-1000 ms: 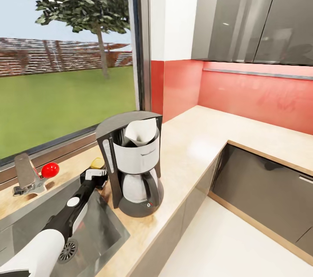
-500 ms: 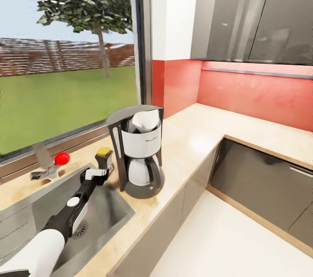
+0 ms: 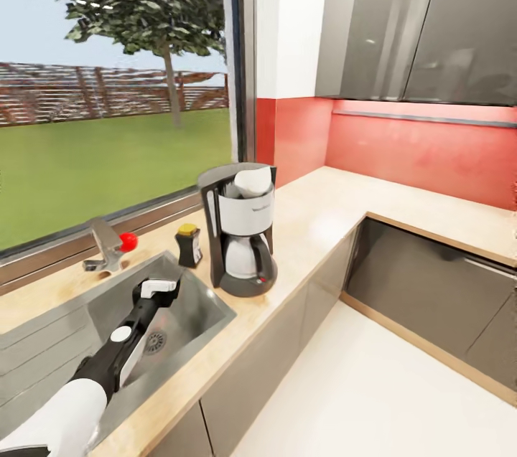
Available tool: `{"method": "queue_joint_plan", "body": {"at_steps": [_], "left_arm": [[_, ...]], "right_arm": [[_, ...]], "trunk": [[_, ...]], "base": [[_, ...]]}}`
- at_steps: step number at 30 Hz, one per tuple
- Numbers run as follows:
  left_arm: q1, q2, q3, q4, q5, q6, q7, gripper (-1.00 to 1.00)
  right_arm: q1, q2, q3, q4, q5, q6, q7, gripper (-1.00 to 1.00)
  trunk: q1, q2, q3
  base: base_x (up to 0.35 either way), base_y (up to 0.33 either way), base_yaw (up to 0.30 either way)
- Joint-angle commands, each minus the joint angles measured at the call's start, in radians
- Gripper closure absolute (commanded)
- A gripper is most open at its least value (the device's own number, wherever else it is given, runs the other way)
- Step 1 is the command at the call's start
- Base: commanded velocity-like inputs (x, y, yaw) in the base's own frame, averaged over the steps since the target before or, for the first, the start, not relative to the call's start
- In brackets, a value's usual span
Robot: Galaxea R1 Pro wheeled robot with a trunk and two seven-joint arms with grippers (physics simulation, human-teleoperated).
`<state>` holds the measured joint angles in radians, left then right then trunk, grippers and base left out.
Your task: Set up a coffee station on the kitchen countertop: keep the coffee maker on the countertop, move the bottle of coffee from the kitchen shelf to the counter next to the coffee maker, place a paper coffee filter on top of the coffee maker, put the saucer next to the coffee maker with the coffee cup on the saucer, and place the electric kettle next to the coffee maker.
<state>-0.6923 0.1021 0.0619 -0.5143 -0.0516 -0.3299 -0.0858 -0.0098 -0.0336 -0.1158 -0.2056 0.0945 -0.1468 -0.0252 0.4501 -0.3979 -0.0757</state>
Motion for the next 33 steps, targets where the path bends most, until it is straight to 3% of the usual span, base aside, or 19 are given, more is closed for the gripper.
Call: {"method": "queue_joint_plan", "body": {"at_steps": [1, 4, 8, 19, 22, 23, 25, 33], "left_arm": [[0.003, -0.001, 0.006, -0.001, -0.004, -0.004, -0.008, -1.0], [0.039, -0.002, 0.003, -0.033, -0.002, -0.063, -0.015, -1.0], [0.059, -0.003, 0.0, -0.041, -0.002, -0.093, -0.027, -1.0], [0.067, -0.008, -0.004, -0.055, -0.009, -0.098, -0.029, -1.0], [0.068, -0.008, -0.017, -0.071, -0.008, -0.097, -0.028, -1.0], [0.082, -0.008, -0.046, -0.087, -0.008, -0.095, -0.028, -1.0], [0.087, -0.008, -0.059, -0.098, -0.008, -0.095, -0.028, -1.0], [0.097, -0.008, -0.069, -0.115, -0.005, -0.092, -0.028, -1.0]], "right_arm": [[-0.001, -0.001, -0.008, 0.001, 0.01, -0.004, -0.001, -1.0], [-0.001, -0.004, -0.01, -0.003, 0.007, -0.006, 0.0, -1.0], [-0.001, -0.005, -0.01, -0.027, 0.006, -0.005, 0.002, -1.0], [-0.001, 0.001, -0.006, -0.038, 0.008, -0.006, 0.002, -1.0], [-0.001, 0.004, -0.005, -0.04, 0.007, -0.007, 0.003, -1.0], [-0.001, 0.005, -0.005, -0.052, 0.006, -0.007, 0.002, -1.0], [-0.001, 0.006, -0.007, -0.067, 0.006, -0.006, 0.001, -1.0], [-0.001, 0.005, -0.011, -0.081, 0.005, -0.005, 0.002, -1.0]], "trunk": [[0.0, -0.002, -0.002], [0.0, -0.002, -0.002], [0.0, -0.002, -0.002], [0.0, -0.002, -0.002], [0.0, -0.002, -0.002], [0.0, -0.002, -0.002], [0.0, -0.002, -0.002], [0.0, -0.002, -0.002]], "base": [[-0.304, 0.001, 0.0], [-0.115, 0.0, 0.0], [-0.015, 0.0, 0.0], [-0.001, 0.0, 0.0], [0.0, 0.0, 0.0], [-0.123, -0.071, 0.0], [-0.182, -0.117, 0.0], [-0.245, -0.16, -0.166]]}}
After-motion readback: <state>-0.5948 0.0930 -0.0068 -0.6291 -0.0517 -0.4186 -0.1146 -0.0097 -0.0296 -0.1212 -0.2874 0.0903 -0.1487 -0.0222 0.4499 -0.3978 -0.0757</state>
